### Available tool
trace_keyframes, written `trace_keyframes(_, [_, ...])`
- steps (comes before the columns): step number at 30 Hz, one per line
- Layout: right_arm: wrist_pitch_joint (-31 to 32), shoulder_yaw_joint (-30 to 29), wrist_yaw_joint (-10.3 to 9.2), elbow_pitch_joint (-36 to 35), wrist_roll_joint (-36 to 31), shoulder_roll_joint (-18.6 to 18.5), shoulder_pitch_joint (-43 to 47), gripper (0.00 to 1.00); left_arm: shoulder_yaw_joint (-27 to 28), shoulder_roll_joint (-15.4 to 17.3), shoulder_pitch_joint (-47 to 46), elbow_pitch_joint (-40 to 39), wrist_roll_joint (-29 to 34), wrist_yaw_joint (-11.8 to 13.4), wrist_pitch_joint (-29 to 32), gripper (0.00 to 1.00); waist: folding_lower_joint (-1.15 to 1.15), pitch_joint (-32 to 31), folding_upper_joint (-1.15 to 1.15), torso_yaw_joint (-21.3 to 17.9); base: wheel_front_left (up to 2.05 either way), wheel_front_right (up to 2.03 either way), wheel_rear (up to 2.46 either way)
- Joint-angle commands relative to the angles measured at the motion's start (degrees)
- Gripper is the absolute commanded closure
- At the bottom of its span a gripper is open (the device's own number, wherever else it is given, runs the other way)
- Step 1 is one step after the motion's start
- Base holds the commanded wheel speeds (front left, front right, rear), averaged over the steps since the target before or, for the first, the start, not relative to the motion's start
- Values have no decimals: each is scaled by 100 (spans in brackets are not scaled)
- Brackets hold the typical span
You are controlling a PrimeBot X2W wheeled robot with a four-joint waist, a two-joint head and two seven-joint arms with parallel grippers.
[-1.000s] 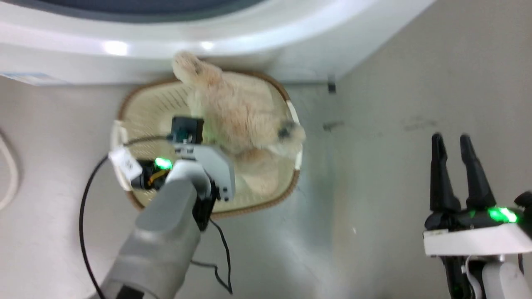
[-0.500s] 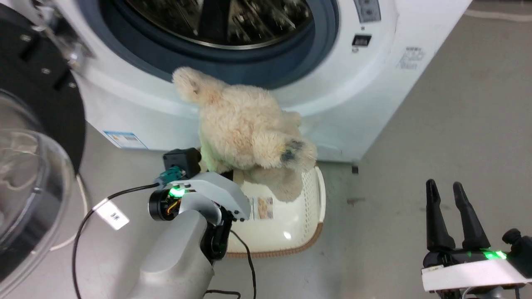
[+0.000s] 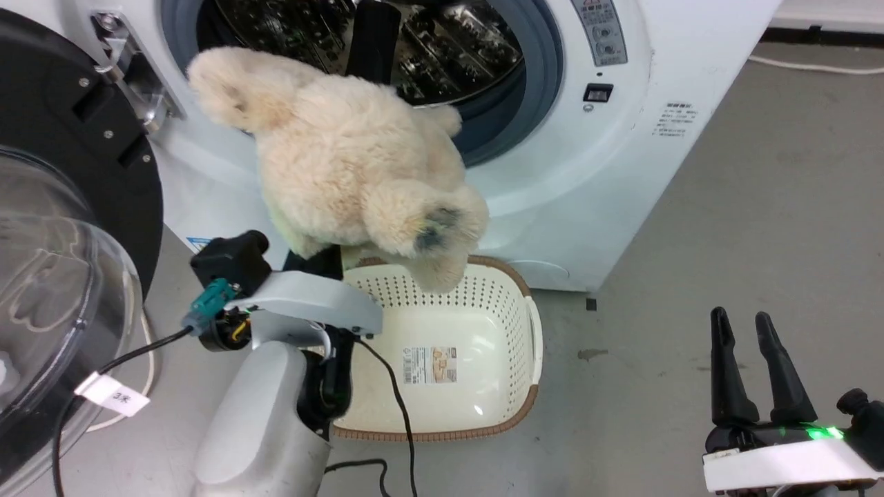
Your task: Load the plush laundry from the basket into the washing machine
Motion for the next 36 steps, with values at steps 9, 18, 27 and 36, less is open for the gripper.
trace_keyframes(9, [-24,-1,5,-106,-27,-4,-145,0,317,3,-665,33,68,10,-32,100,1,502,0,-214,0,0,0])
trace_keyframes(18, [-24,23,5,-225,-19,-4,-420,0,837,3,-1538,480,395,-78,-32,100,1,1098,0,-425,0,0,0])
trace_keyframes(27, [-24,87,5,-330,40,-4,-684,0,1246,84,-2588,691,1069,-235,-32,100,1,1737,0,-598,0,0,0])
trace_keyframes(36, [-24,103,5,-405,118,-4,-839,0,1118,441,-3551,1004,1820,-280,-32,100,1,2272,0,-783,0,0,0])
